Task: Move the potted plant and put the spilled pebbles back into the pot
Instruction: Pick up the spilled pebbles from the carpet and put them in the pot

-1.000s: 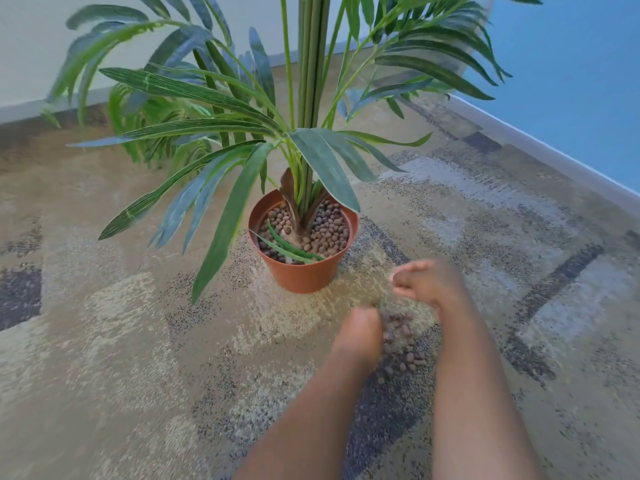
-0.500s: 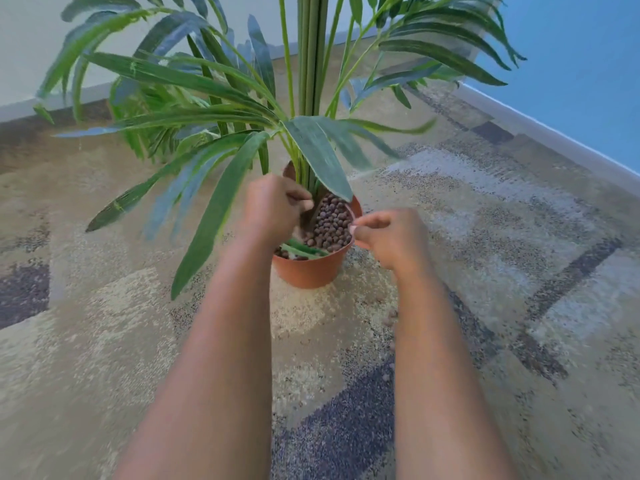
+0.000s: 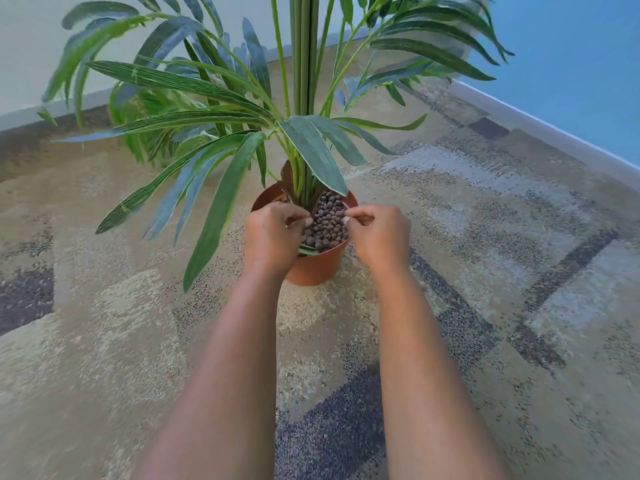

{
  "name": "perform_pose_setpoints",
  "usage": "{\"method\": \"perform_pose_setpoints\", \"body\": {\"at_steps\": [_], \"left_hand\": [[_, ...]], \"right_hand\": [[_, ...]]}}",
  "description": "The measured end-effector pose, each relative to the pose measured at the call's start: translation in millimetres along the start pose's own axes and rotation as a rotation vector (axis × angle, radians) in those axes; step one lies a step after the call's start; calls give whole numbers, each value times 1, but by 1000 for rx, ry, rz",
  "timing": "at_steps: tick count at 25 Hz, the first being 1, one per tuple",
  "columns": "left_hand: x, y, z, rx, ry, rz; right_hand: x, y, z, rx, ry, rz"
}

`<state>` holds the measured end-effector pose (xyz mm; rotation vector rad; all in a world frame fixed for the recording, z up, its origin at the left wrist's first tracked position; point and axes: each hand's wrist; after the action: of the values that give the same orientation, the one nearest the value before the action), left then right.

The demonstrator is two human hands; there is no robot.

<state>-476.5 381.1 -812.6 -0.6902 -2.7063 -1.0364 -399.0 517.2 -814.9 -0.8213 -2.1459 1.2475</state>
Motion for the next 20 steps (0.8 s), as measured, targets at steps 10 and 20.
{"method": "perform_pose_setpoints", "body": {"at_steps": [10, 20], "left_hand": [[-79, 87, 100, -131, -691, 140], [-138, 50, 149, 240, -773, 154]], "right_hand": [[-40, 133, -103, -478, -243, 908], [-81, 148, -92, -143, -186, 849]]}}
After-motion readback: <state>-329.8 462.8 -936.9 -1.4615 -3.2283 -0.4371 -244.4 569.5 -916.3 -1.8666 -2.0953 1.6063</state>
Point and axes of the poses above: each hand's wrist, its own x-axis towards the middle knuckle, its own z-axis out of the palm, y = z × x, and after that the axes turned 9 degrees about x, right-handed
